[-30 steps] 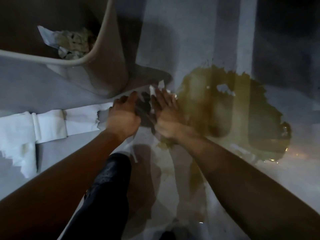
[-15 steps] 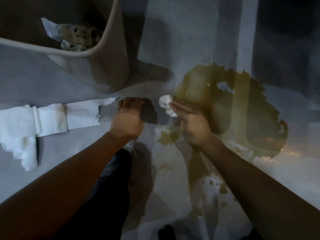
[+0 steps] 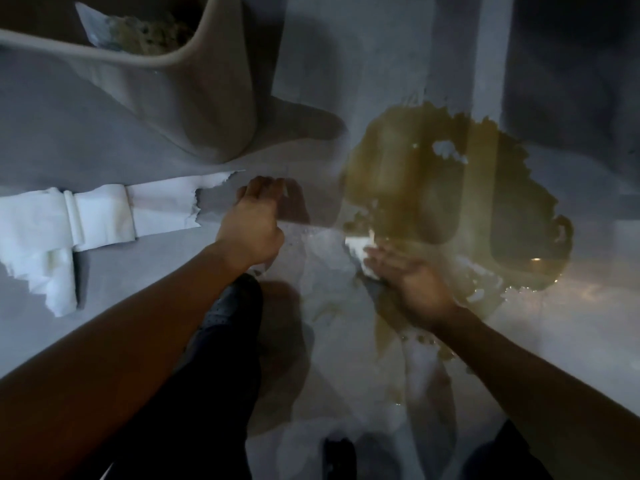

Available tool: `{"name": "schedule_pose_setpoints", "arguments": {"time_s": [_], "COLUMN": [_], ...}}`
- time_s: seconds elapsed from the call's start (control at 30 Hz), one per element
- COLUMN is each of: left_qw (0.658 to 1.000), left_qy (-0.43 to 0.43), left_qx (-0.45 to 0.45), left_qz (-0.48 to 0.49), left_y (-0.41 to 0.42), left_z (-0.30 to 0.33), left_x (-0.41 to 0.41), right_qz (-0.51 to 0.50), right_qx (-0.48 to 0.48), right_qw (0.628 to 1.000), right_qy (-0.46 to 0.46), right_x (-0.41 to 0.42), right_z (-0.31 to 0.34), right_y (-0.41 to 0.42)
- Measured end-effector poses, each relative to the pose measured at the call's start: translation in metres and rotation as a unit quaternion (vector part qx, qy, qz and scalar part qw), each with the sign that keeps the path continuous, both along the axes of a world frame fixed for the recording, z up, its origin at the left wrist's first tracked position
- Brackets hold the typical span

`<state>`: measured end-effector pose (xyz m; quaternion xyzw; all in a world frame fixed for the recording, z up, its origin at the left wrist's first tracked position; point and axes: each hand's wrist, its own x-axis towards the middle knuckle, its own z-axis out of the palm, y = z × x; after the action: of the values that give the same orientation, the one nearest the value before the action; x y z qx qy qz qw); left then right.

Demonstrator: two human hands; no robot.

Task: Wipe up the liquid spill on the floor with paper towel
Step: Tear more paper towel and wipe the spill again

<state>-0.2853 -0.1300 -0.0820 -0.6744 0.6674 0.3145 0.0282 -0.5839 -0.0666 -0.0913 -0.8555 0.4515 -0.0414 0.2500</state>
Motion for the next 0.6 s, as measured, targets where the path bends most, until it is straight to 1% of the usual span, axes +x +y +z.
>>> {"name": "schedule_pose_setpoints", "arguments": {"time_s": [0.07,0.13,0.2,0.27,0.37,0.4,0.43,0.47,0.53,0.6], "left_qw": [1.0,1.0,1.0,0.999,0.998,0.998,0.998,0.998,0.997,0.996], "left_qy": [-0.011,-0.014,-0.019,-0.023,-0.031,-0.034,-0.036,-0.039,-0.049,-0.057], "left_qx": [0.002,0.005,0.01,0.007,0.013,0.013,0.013,0.016,0.024,0.031], "left_qz": [-0.002,-0.006,-0.017,-0.032,-0.046,-0.052,-0.056,-0.054,-0.055,-0.061], "left_y": [0.001,0.004,0.009,0.015,0.021,0.021,0.021,0.021,0.021,0.021], "left_z": [-0.001,-0.001,-0.006,-0.01,-0.015,-0.015,-0.016,-0.016,-0.018,-0.019], "left_x": [-0.003,-0.004,-0.003,-0.002,-0.001,-0.001,-0.002,-0.004,-0.006,-0.008], "right_qz": [-0.045,-0.051,-0.013,0.065,0.158,0.16,0.14,0.128,0.089,0.035], "right_qx": [-0.031,-0.036,-0.01,0.011,0.026,0.048,0.069,0.069,0.03,-0.006], "right_qw": [0.998,0.997,1.0,0.998,0.987,0.986,0.988,0.989,0.996,0.999], "right_qy": [-0.013,-0.034,-0.026,0.009,-0.007,-0.012,-0.017,-0.011,-0.004,0.001], "right_x": [0.018,0.057,0.095,0.11,0.072,0.052,0.03,0.011,-0.018,-0.023], "right_z": [0.004,0.002,-0.011,-0.022,-0.03,-0.03,-0.03,-0.026,-0.016,-0.002], "right_y": [-0.015,-0.019,-0.001,0.032,0.078,0.086,0.088,0.085,0.07,0.048]}}
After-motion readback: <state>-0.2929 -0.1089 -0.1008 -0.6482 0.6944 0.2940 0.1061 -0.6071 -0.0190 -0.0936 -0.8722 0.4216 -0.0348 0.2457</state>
